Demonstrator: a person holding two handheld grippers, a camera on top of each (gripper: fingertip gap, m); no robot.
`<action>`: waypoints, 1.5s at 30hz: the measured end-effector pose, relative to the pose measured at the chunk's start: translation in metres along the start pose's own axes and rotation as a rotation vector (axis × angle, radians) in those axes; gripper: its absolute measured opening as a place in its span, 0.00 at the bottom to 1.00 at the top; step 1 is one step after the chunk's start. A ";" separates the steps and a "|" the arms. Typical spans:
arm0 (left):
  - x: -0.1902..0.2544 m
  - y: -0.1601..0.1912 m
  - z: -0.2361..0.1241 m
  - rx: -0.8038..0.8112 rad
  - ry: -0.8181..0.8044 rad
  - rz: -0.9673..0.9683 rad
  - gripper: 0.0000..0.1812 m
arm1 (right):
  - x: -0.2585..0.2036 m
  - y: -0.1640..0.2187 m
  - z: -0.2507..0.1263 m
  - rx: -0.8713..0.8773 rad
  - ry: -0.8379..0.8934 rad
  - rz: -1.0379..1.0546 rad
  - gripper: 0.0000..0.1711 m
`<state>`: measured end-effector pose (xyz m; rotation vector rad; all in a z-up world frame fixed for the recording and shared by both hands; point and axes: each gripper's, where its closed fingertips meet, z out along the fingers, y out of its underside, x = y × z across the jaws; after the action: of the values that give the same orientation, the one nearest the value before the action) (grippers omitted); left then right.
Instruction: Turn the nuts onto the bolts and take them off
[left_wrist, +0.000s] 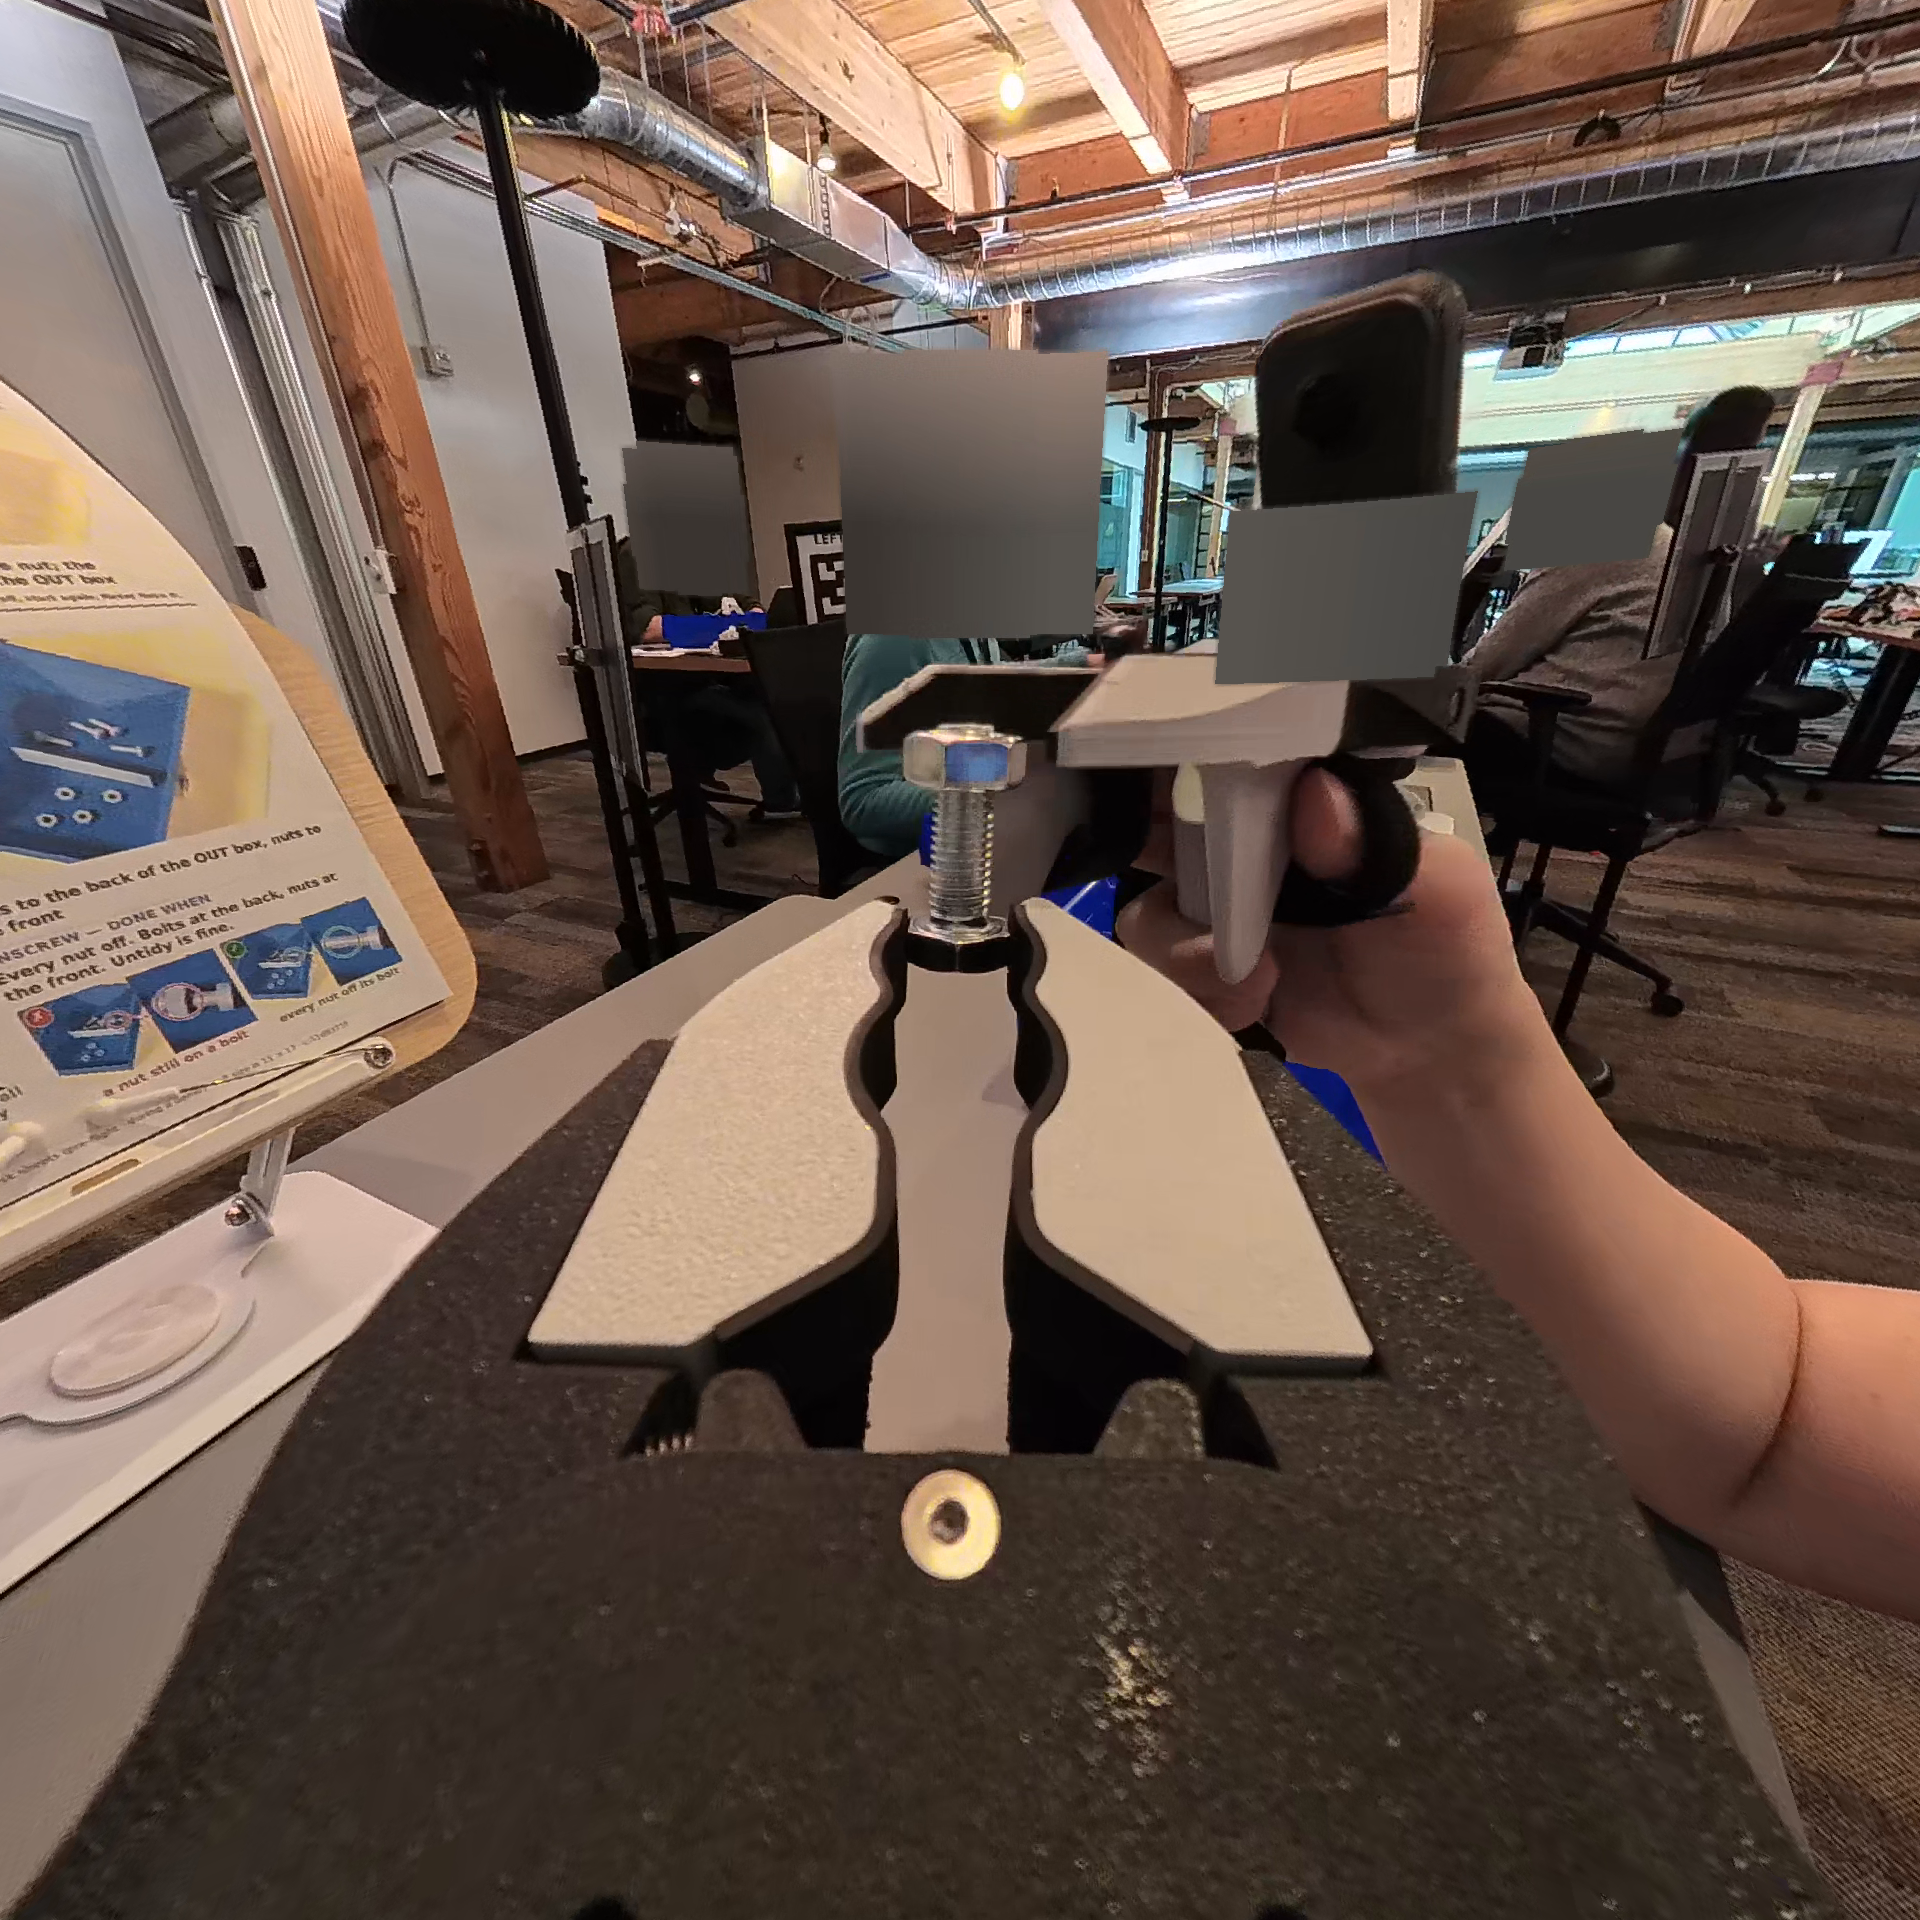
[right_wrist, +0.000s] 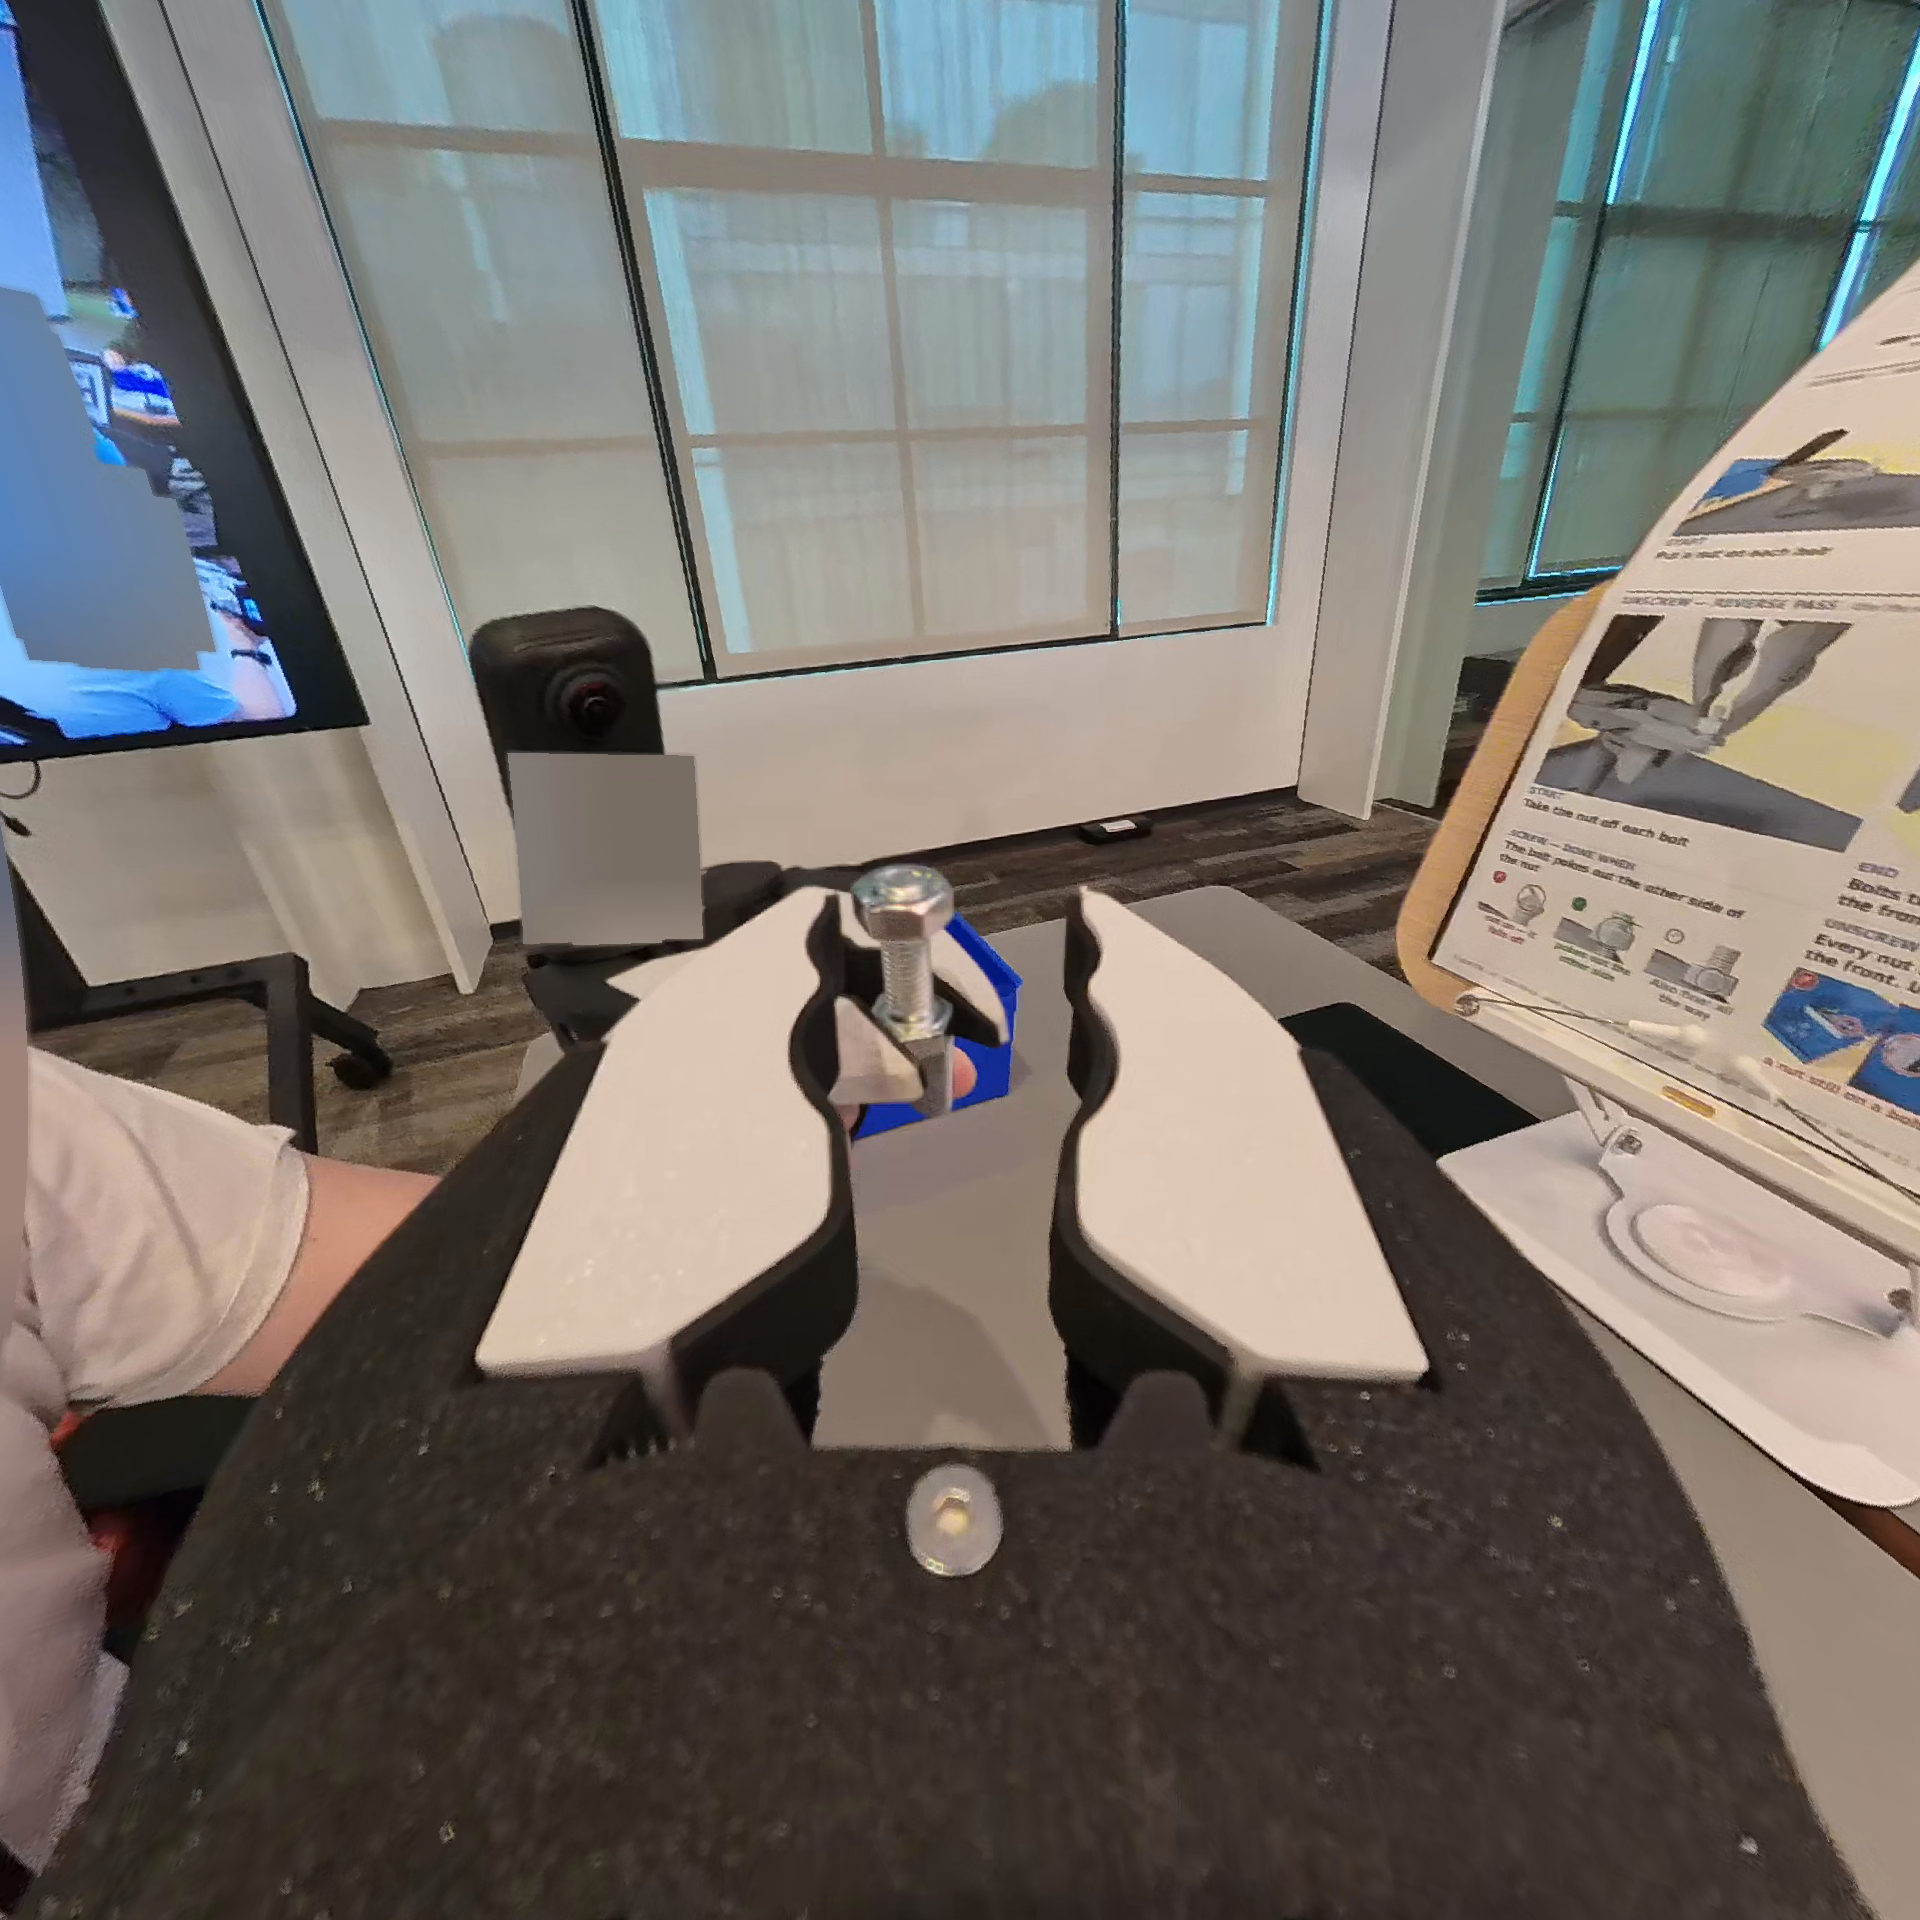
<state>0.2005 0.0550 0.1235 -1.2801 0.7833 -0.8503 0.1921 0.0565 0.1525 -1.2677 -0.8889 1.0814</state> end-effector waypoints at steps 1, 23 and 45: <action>0.001 0.001 0.001 -0.002 0.001 0.002 0.10 | 0.000 0.002 0.002 -0.012 0.008 -0.014 0.24; -0.003 0.001 0.000 -0.005 -0.007 -0.004 0.10 | 0.016 0.006 -0.006 -0.042 0.025 0.025 0.23; -0.021 0.053 0.021 -0.234 -0.232 0.394 0.10 | 0.034 0.054 -0.020 -0.379 0.244 0.172 0.26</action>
<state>0.2144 0.0878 0.0740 -1.3396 0.9265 -0.2937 0.2141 0.0822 0.0949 -1.7775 -0.8323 0.8888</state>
